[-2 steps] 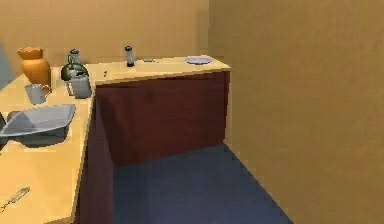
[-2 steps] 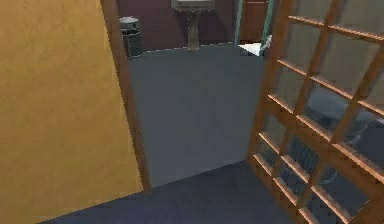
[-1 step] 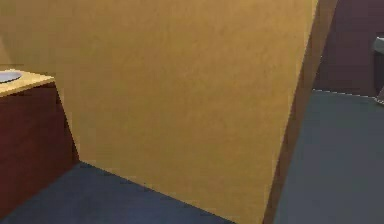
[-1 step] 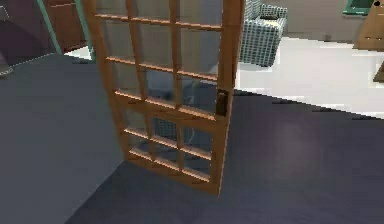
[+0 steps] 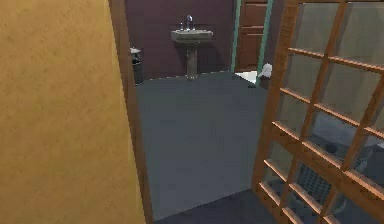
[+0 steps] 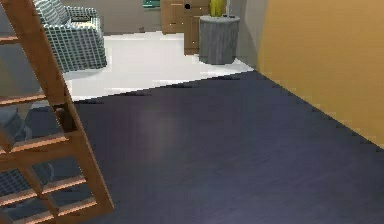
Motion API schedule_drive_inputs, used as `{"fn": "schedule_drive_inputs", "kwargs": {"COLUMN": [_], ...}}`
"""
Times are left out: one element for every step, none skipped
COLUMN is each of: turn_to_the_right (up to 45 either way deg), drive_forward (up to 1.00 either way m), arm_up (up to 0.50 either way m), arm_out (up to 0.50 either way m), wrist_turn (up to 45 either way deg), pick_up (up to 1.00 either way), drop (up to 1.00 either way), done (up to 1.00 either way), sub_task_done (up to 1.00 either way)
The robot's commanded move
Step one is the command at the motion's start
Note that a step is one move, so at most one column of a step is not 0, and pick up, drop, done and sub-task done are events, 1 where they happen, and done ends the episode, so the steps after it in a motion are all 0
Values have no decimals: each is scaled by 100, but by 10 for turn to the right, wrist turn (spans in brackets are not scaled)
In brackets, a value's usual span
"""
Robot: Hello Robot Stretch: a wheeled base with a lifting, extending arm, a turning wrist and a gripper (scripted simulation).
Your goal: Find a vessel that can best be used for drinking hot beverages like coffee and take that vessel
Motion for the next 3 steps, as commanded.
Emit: {"fn": "schedule_drive_inputs", "kwargs": {"turn_to_the_right": [0, -450, -450], "drive_forward": [5, 0, 0], "arm_up": [0, 0, 0], "arm_out": [0, 0, 0], "wrist_turn": [0, 0, 0], "pick_up": [0, 0, 0], "drop": [0, 0, 0], "done": [0, 0, 0], "sub_task_done": [0, 0, 0]}}
